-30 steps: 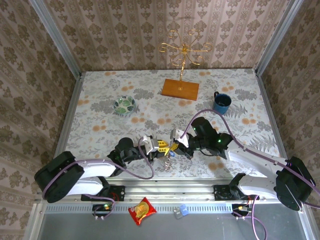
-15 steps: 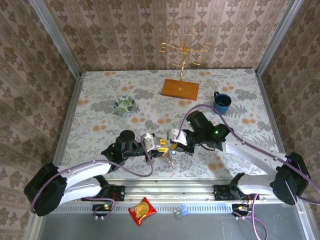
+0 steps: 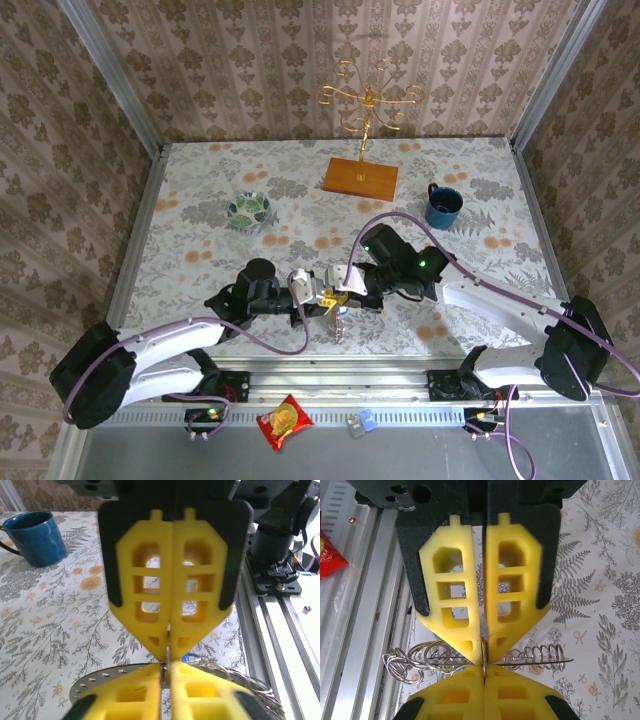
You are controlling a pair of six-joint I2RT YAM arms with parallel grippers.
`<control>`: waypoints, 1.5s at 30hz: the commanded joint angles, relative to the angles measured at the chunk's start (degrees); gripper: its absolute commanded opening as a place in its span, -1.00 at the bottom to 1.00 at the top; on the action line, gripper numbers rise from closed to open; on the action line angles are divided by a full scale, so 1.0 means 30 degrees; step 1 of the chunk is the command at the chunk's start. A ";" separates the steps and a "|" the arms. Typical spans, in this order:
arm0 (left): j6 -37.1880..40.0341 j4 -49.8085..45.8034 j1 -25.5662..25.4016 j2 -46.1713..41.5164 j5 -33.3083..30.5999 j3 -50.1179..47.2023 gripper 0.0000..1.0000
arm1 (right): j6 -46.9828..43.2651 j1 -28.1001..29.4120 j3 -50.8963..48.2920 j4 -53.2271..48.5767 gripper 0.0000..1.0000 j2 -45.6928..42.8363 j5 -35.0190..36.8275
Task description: Put the keys on the keyring
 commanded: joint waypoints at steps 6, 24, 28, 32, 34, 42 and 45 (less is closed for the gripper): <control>-0.0955 0.2619 0.0345 -0.0045 0.0213 -0.0442 -1.00 | 0.4555 -0.1365 -0.3461 0.5810 -0.34 -0.2822 -0.3282; -0.4492 1.1726 0.0439 0.2416 0.1277 -0.2435 -1.00 | 1.0094 -0.3219 -0.8369 1.3807 -0.19 -0.5220 -0.5970; -0.4507 1.1820 0.0451 0.2454 0.1412 -0.2408 -1.00 | 0.9892 -0.3220 -0.8254 1.3589 -0.20 -0.5257 -0.5917; -0.4562 1.2007 0.0440 0.2539 0.1476 -0.2435 -1.00 | 0.9540 -0.3189 -0.7936 1.3226 -0.21 -0.5067 -0.6136; -0.4609 1.2203 0.0442 0.2594 0.1524 -0.2464 -1.00 | 0.9542 -0.3187 -0.7800 1.3258 -0.22 -0.4994 -0.6216; -0.4886 1.2733 0.0452 0.2830 0.1735 -0.2523 -1.00 | 0.9604 -0.3161 -0.7589 1.3810 -0.36 -0.4313 -0.6280; -0.5002 1.2940 0.0451 0.2876 0.1846 -0.2528 -1.00 | 0.9604 -0.3110 -0.7390 1.3975 -0.48 -0.3842 -0.6341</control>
